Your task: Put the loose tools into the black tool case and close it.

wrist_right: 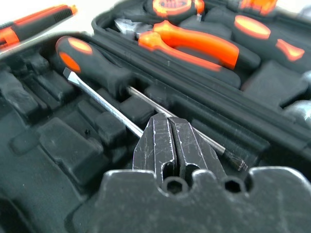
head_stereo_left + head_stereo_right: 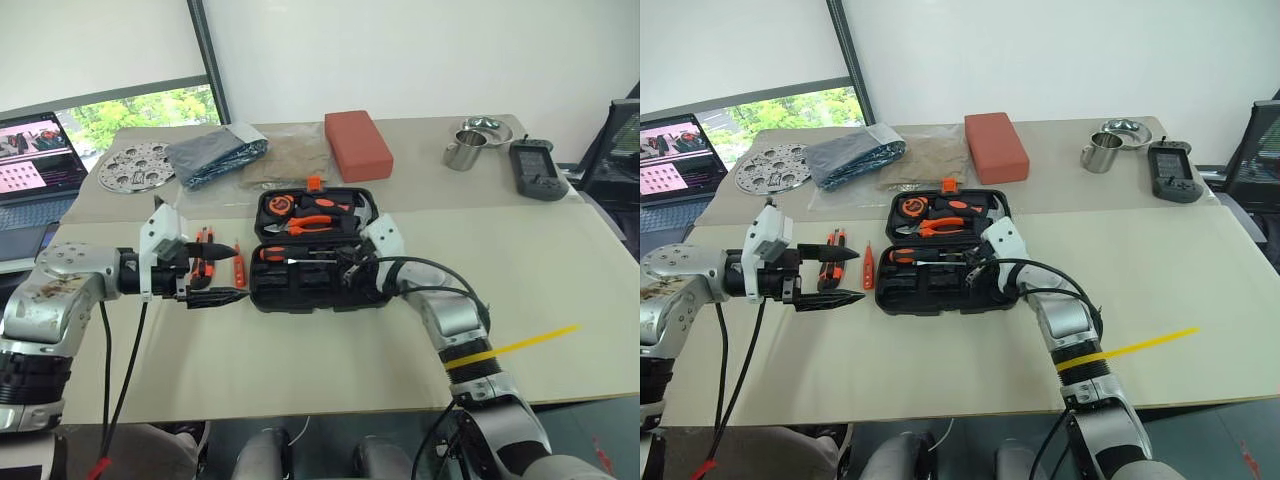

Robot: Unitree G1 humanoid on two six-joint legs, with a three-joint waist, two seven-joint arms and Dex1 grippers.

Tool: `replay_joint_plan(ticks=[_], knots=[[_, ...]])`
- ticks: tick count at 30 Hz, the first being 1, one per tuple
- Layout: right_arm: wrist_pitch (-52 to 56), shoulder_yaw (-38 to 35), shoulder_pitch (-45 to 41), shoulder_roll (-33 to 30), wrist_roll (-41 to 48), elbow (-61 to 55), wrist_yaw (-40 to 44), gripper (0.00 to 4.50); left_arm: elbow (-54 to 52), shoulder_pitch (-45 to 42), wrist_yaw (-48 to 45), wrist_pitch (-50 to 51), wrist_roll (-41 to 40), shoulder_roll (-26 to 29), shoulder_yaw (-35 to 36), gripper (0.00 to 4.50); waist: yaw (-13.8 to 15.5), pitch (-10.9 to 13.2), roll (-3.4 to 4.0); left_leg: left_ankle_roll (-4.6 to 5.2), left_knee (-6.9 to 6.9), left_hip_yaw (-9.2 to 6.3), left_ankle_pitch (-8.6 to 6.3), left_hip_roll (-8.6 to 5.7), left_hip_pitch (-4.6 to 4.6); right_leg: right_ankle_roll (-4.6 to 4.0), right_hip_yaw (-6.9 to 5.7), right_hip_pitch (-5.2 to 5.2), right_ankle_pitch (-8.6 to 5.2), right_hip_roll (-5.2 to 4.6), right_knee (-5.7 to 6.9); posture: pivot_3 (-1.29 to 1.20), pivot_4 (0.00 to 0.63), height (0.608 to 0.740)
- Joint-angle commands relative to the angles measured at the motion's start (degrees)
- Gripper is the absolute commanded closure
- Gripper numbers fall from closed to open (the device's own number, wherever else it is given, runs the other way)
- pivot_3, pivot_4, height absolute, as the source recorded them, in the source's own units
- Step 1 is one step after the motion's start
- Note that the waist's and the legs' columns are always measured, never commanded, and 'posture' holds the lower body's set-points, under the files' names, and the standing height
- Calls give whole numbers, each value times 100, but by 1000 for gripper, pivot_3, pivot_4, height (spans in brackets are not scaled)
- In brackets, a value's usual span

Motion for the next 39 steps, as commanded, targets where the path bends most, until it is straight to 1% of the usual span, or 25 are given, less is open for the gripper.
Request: replay_joint_plan(ticks=[1,4,9,14,19,22,27,29,33,36,39], knots=[[292,140,-39,8,-56,128,33,4474,-144,-37,19,-62,-49,66,164,0,-10,0,0,0,0,0,0,1,0,0,0,0,0,1,0,0,150,740],[543,237,13,-33,-69,115,110,4474,-168,-14,24,-53,-58,80,188,0,-17,-1,-1,0,-1,0,0,3,4,0,0,0,0,4,3,0,150,740],[795,495,13,-140,-355,263,-12,4474,-188,33,40,-39,-53,106,216,0,-17,-12,-15,-1,-2,0,-1,2,11,0,0,6,0,2,3,0,150,740],[238,207,-130,-43,-169,220,-21,4474,-160,117,156,-31,-35,103,309,0,-18,-17,-24,-1,-1,-1,-2,5,17,0,-1,11,0,2,3,0,150,740],[62,-158,-229,-219,352,-475,472,4474,-194,518,754,-47,58,-88,600,0,-32,-14,-23,-1,-3,0,-2,13,9,-1,-1,3,0,1,3,0,150,740],[183,-339,-152,-413,652,-1072,702,3653,-177,691,1611,-141,303,-427,792,0,-15,-13,-22,-1,-3,-1,-2,14,-18,0,1,-25,0,-2,9,0,150,740],[538,-531,15,-880,1129,-1935,1122,2012,-208,752,3087,-4,680,-1103,1005,0,46,-14,-23,-1,-2,0,-2,17,-24,0,3,-34,0,-1,12,0,150,740],[680,-560,84,-1076,1309,-2239,1297,1244,-308,806,3405,68,839,-1259,908,0,56,-14,-23,-1,-1,0,-2,18,-25,-1,3,-34,0,-1,10,0,150,740],[916,-634,304,-1379,1653,-2825,1523,34,-58,667,4315,172,1312,-1571,840,0,58,-14,-24,-1,-2,2,-2,16,-25,-1,6,-34,1,-2,11,0,150,740],[1059,-667,481,-1550,1803,-3110,1559,34,8,508,4864,366,1404,-1908,885,0,62,-14,-25,-1,-2,0,-2,16,-24,-1,6,-34,1,0,10,0,150,740],[1063,-696,741,-1731,1803,-3326,1479,34,-183,334,5289,645,1464,-2478,548,0,83,-14,-26,-1,0,0,-2,11,-25,-1,7,-31,1,-2,8,0,150,740]])
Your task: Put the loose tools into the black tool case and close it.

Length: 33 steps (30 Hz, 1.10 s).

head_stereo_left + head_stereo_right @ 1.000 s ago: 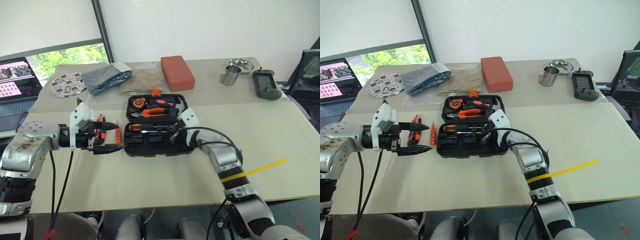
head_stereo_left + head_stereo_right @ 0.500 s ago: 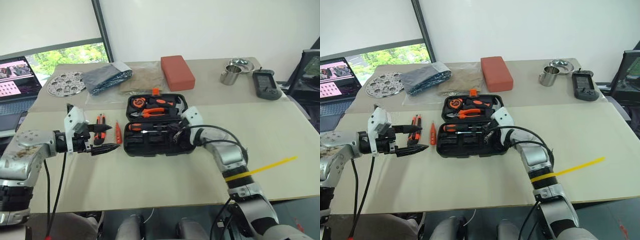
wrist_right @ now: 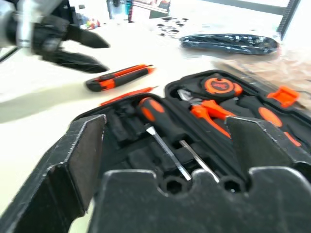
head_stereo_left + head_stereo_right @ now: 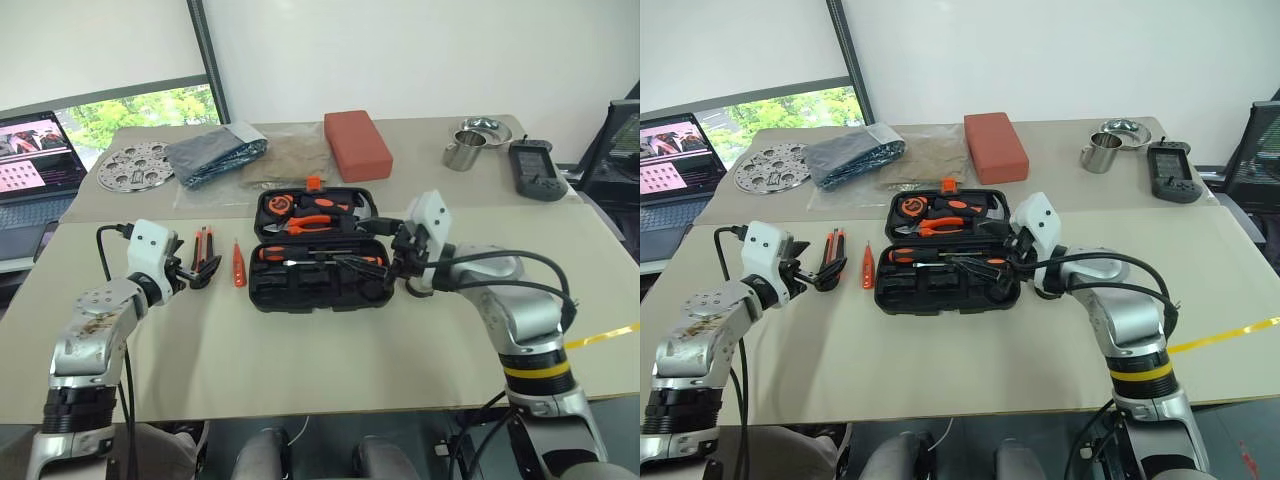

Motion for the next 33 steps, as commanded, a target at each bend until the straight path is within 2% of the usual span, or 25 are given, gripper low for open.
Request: replay_joint_plan(ticks=[1,5,11,18,32,33], knots=[[32,-185,197,-188,140,-448,-46,34,-292,-262,614,318,103,-565,-304,0,26,-1,-1,0,0,-3,0,-4,-1,0,0,3,0,-2,-2,0,150,740],[125,-375,311,-310,301,-694,-117,34,-327,-411,1413,744,346,-1217,-497,0,50,0,-5,1,4,-7,0,-21,0,0,1,9,0,-10,-5,0,150,740],[267,-709,549,-568,494,-936,-216,34,-199,-529,2145,1008,679,-1712,-591,0,27,1,-5,-5,-1,-25,3,-35,21,1,0,39,0,-7,-14,0,150,740],[427,-914,674,-739,683,-1184,-405,34,83,-713,2224,1111,806,-1924,-819,0,16,2,-6,-5,-1,-38,4,-48,26,1,0,57,0,-11,-28,0,150,740],[526,-996,734,-774,832,-1345,-762,34,539,-1126,2696,411,740,-2267,-198,0,26,5,-12,-7,-2,-46,6,-56,20,2,-2,60,-1,-15,-33,0,150,740],[525,-993,734,-775,834,-1344,-772,11,562,-1137,2710,395,739,-2263,-175,266,16,6,-12,-8,-2,-46,6,-56,20,2,-2,60,-1,-15,-34,0,150,740]])
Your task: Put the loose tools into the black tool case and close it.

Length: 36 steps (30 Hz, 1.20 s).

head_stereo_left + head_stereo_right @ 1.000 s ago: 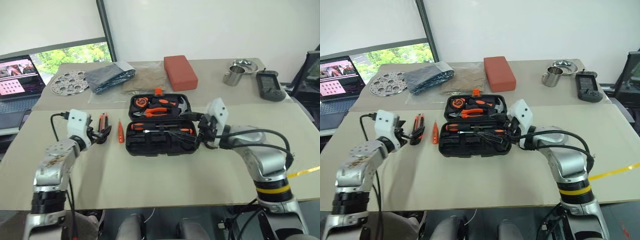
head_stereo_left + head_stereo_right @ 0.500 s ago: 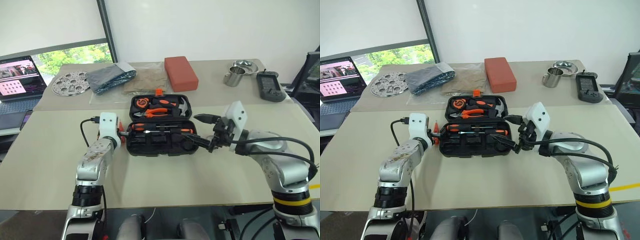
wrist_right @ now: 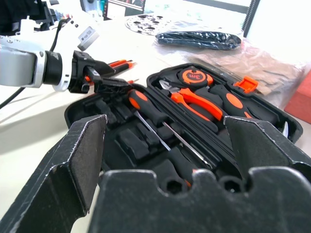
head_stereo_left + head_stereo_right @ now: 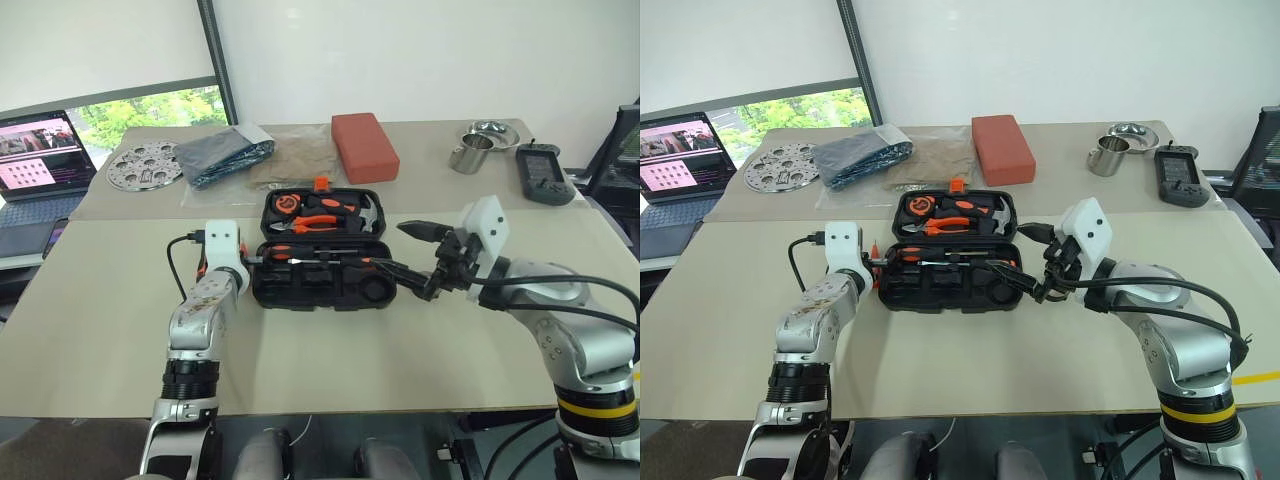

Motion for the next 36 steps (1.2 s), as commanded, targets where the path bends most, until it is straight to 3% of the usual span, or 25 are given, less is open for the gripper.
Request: replay_joint_plan(ticks=[1,5,29,36], knots=[[3,-150,-51,-49,150,-206,-74,0,20,-169,173,-207,14,4,236,555,-14,1,-1,-2,0,0,1,0,-1,0,-1,0,0,0,-1,0,150,740],[-5,-153,-34,-60,160,-197,-85,0,66,-189,147,-286,8,32,249,1872,-43,1,-2,-3,-1,0,2,1,1,0,0,0,0,1,0,0,150,740],[-51,-161,99,-30,160,-259,-180,0,-382,6,-897,164,-347,-66,-429,1872,22,2,-3,-5,-1,-5,3,-4,-4,1,1,-1,0,2,-7,0,150,740],[-99,-135,117,-1,149,-224,-186,0,-659,-119,-880,-713,-625,-310,71,1872,79,3,-4,-4,-1,-7,2,-6,-12,1,0,-1,0,1,-13,0,150,740]])
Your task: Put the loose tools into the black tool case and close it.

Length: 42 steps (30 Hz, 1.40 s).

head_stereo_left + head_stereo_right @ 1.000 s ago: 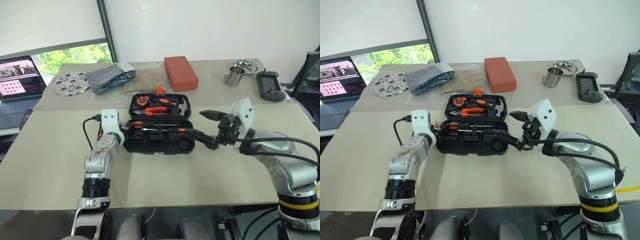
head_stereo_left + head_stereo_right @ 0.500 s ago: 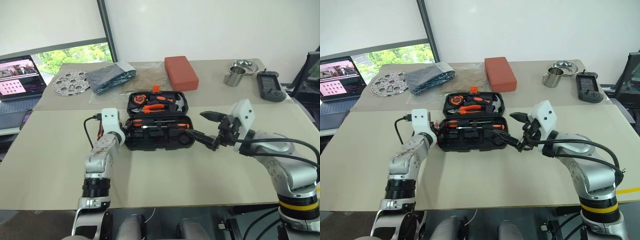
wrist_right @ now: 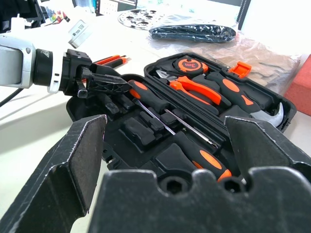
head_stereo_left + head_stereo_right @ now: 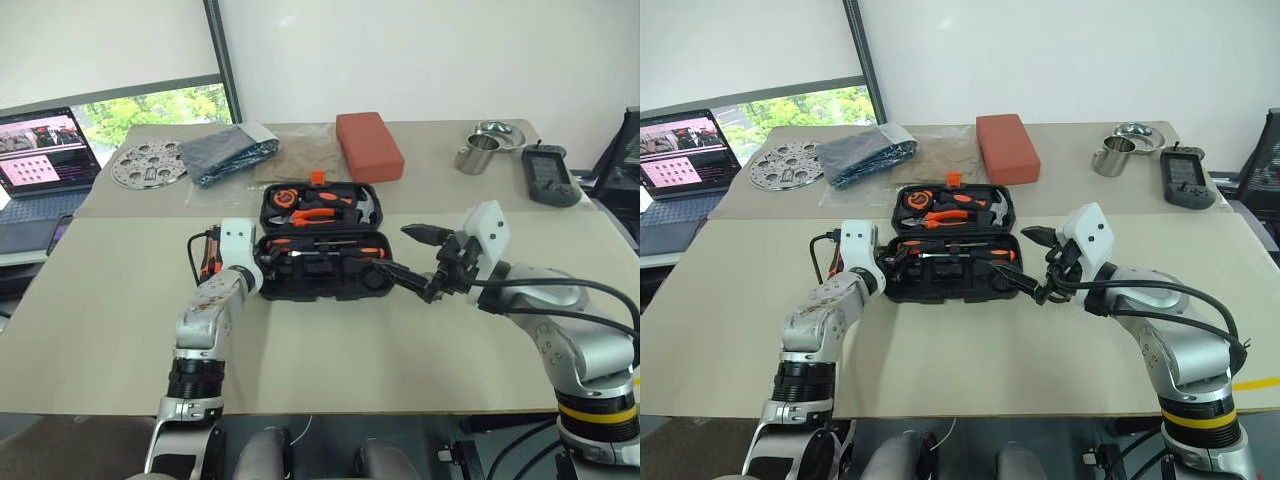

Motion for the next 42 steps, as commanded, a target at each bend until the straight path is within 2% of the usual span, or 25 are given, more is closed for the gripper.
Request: replay_joint_plan(ticks=[1,8,14,22,37,42], knots=[[-103,-128,-18,6,142,-196,-17,0,-468,-177,-22,-604,-258,-87,280,1872,16,0,0,0,0,0,0,1,-1,0,0,0,0,0,-2,0,150,740],[-129,-95,2,33,136,-179,8,0,-339,-234,373,-498,-257,-75,520,1872,0,1,-1,0,-2,0,0,2,3,0,2,1,0,2,-2,0,150,740],[-154,-83,21,58,124,-179,8,0,-78,-251,740,-48,17,183,514,1872,0,1,-1,0,-2,-1,0,1,2,0,1,0,0,2,-3,0,150,740],[-174,-95,31,96,103,-178,-25,0,104,-263,684,396,101,380,372,1872,9,0,-1,0,-2,-1,0,1,2,0,0,0,0,2,-3,0,150,740],[-154,-100,32,102,123,-233,-36,0,689,-591,812,1245,61,219,478,1872,30,0,0,-1,-2,-2,0,-1,3,0,-2,0,0,1,-1,0,150,740],[-58,-136,86,-124,207,-324,183,0,631,-520,821,1402,100,223,425,1872,32,-1,1,-1,-2,-2,0,-1,3,0,-2,0,0,0,-2,0,150,740]])
